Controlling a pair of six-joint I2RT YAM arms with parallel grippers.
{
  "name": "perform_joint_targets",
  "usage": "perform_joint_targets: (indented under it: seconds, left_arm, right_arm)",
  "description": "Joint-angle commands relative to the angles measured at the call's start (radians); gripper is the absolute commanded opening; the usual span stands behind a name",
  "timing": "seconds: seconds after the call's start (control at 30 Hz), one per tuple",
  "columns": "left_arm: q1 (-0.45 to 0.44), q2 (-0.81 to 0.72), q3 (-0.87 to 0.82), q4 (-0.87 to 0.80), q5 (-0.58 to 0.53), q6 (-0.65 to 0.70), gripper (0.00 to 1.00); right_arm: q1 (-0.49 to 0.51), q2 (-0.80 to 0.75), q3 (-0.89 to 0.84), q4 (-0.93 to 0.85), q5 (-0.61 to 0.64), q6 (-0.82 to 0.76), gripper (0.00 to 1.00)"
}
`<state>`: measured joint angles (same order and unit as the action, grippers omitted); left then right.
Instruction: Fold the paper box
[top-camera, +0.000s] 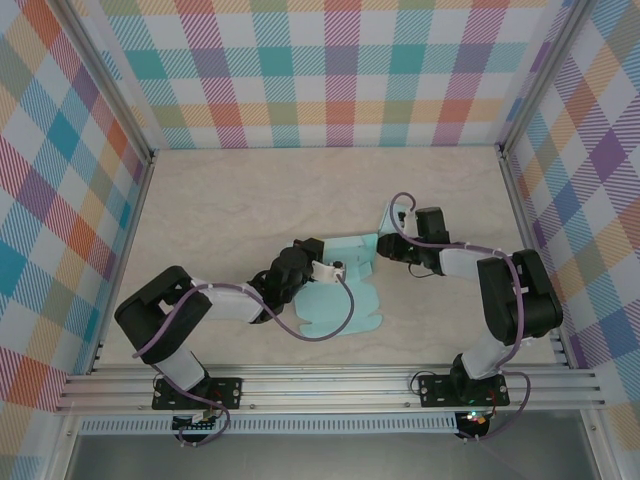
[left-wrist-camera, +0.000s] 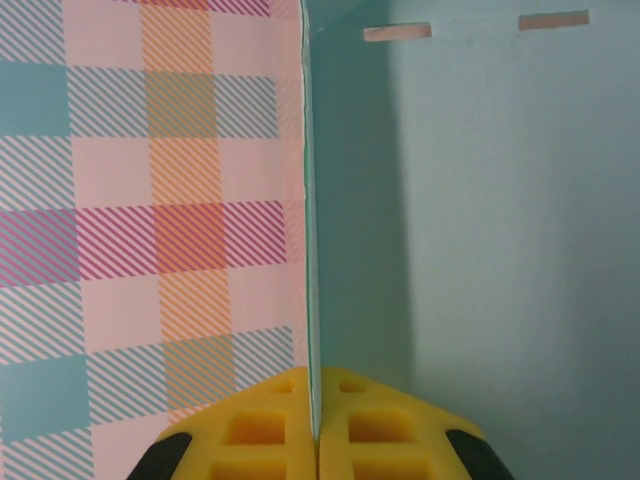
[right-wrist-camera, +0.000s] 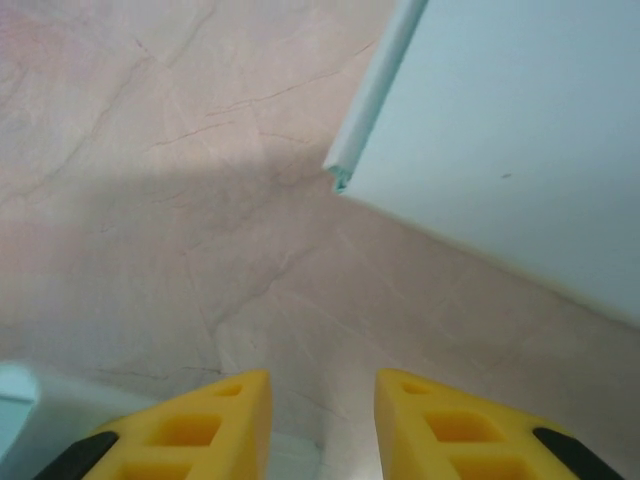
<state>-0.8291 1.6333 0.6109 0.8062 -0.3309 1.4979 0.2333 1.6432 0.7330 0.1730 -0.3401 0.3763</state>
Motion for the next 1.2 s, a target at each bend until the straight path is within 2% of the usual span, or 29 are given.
perform_joint_targets:
  seconds: [0.0, 0.2, 0.4, 0.53, 0.67, 0.93, 1.17]
  left_arm:
    - [-0.021, -0.023, -0.014, 0.048, 0.033, 0.043, 0.00]
    - [-0.045, 0.082, -0.001, 0.162, 0.015, 0.128, 0.00]
    - [-0.062, 0.274, 0.017, 0.349, -0.034, 0.226, 0.00]
    - [-0.062, 0.338, 0.027, 0.429, -0.031, 0.275, 0.00]
    - [-0.061, 0.314, 0.025, 0.417, -0.023, 0.257, 0.00]
    - [-0.058, 0.255, 0.021, 0.372, -0.018, 0.218, 0.00]
    - [-0.061, 0.202, -0.016, 0.305, -0.002, 0.196, 0.00]
  right_arm:
    - [-0.035, -0.010, -0.005, 0.035, -0.024, -0.027, 0.35]
    - [-0.104, 0.040, 0.047, 0.037, -0.158, -0.029, 0.36]
    - [-0.104, 0.095, 0.082, 0.033, -0.219, -0.022, 0.37]
    - [-0.105, 0.092, 0.074, 0.031, -0.226, -0.009, 0.36]
    - [-0.105, 0.064, 0.034, 0.055, -0.244, 0.005, 0.37]
    - [-0.104, 0.034, -0.024, 0.162, -0.361, 0.052, 0.37]
    - [-0.103, 0.009, -0.062, 0.237, -0.382, 0.089, 0.37]
